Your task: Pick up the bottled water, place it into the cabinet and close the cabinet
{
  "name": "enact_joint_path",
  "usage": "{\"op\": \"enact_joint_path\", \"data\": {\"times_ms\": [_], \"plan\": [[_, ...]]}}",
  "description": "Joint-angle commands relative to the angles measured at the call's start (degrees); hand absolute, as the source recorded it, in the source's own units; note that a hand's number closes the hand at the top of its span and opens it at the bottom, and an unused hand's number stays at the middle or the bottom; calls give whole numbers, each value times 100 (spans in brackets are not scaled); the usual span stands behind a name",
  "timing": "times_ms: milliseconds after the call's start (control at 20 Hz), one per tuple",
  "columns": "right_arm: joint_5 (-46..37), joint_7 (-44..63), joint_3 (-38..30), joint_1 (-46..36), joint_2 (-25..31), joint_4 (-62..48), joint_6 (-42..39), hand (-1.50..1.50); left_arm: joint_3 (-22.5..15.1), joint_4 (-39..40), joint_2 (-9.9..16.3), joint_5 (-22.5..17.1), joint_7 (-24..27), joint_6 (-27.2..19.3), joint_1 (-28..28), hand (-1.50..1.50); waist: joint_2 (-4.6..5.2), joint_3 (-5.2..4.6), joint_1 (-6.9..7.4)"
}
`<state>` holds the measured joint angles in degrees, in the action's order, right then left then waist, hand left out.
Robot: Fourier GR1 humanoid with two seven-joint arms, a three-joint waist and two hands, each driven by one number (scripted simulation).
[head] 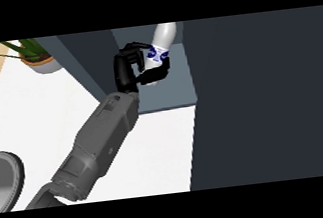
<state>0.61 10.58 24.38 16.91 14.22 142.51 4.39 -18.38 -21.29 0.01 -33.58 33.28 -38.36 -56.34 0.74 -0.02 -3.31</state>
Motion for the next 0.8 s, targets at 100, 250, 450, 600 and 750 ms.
{"op": "enact_joint_path", "data": {"times_ms": [100, 250, 450, 600, 750], "plan": [[506, -6, -272, 352, 172, 558, -226, -150, 196, 878, 43, 194, 254, -24, -444, 150, 18, 5, -24], [410, -42, -157, 308, 39, 522, -182, -150, 139, 1144, 1, 305, 353, 117, -480, -150, 27, 1, -36], [330, -265, -96, 226, -27, 174, -293, -150, 312, 1309, 171, 218, 422, 265, -700, -150, 67, -1, -88], [268, -246, -50, 268, -46, 153, -283, -150, 438, 1393, 110, 168, 345, 325, -893, -150, 61, -1, -81], [364, -265, -162, 215, -31, 200, -338, -150, 513, 1405, 2, 118, 489, 379, -852, -150, 78, -2, -112]]}}
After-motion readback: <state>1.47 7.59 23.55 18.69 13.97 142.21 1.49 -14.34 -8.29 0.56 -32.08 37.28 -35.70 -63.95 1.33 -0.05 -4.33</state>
